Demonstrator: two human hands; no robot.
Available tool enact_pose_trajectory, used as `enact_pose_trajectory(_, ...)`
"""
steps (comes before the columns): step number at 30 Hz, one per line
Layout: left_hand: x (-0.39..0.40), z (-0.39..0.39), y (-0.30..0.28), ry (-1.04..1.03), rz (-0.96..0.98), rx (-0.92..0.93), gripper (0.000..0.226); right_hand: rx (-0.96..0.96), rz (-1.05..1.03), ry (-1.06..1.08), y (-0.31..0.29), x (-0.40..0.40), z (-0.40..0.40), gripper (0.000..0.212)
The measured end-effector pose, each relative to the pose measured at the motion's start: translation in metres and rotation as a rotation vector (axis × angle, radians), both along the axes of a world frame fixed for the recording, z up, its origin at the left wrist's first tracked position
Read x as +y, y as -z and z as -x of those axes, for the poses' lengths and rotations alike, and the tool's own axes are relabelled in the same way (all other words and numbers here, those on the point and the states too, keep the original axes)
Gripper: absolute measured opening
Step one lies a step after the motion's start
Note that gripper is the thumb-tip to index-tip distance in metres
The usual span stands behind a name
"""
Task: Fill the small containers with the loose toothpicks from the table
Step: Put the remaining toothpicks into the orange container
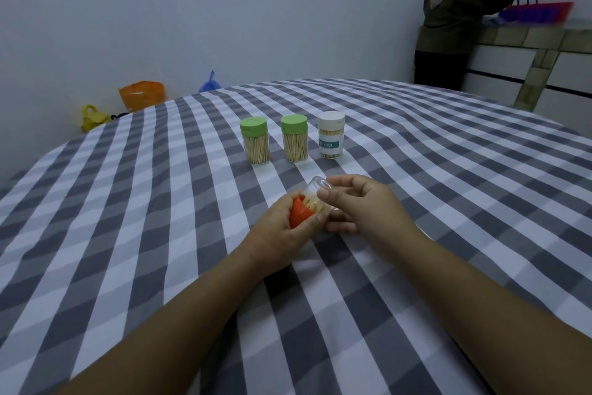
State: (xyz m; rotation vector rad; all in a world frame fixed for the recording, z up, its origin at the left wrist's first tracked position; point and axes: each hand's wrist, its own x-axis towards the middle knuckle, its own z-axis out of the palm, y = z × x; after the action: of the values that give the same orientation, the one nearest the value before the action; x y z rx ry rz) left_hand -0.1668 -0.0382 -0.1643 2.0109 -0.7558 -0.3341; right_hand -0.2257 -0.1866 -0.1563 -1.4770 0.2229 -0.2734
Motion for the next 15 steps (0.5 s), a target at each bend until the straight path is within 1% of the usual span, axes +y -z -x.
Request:
enact_pose_trajectory(4,-0.0009,0.0002,0.0019,-0.032,0.037,-0.006,0.036,-0.010,0.000,-0.024,0.0007,-0.0009,-0.0003,0.040)
enact_pose_trajectory(7,0.0002,0.0003,0.0022,-0.035,0.065,0.006,0.032,-0.025,0.008,-0.041,0.0015,-0.0013,0.0002,0.041)
enact_pose_trajectory(10,0.0016,-0.0006,0.0017,-0.021,0.084,0.036,0.034,-0.038,0.020,-0.047,0.0008,-0.0015,0.0013,0.043)
enact_pose_trajectory(13,0.0033,-0.0021,0.0009,-0.002,0.101,0.080,0.043,-0.063,0.080,-0.039,0.0000,-0.0009,0.0017,0.033)
enact_pose_trajectory(15,0.0052,-0.0035,0.0016,0.001,0.143,0.100,0.050,-0.089,0.115,-0.028,-0.0014,0.0008,0.0025,0.032)
